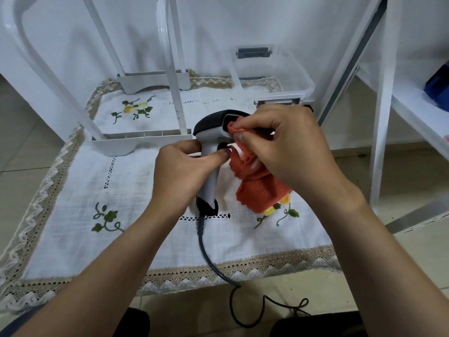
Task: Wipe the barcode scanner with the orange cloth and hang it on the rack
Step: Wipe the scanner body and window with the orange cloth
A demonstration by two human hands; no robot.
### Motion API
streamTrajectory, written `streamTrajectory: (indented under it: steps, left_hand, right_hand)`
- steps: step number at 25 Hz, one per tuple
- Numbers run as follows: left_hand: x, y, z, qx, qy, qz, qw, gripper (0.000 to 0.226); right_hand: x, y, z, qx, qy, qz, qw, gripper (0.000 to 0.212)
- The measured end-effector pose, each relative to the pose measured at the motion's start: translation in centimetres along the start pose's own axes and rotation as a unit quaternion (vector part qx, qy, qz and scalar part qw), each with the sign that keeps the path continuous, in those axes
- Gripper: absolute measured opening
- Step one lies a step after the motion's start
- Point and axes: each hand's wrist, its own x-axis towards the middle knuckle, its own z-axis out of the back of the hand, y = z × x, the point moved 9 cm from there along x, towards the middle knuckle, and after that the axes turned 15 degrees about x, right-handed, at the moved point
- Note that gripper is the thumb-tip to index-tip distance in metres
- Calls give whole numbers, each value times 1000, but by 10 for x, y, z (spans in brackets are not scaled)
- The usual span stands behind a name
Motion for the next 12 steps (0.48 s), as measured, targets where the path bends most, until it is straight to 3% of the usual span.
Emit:
streamTrajectory:
  steps: [12]
  left_hand:
    - [1,3,2,8,-8,8,1000,18]
  right_hand:
    - [0,-14,11,17,-20,-56,998,12]
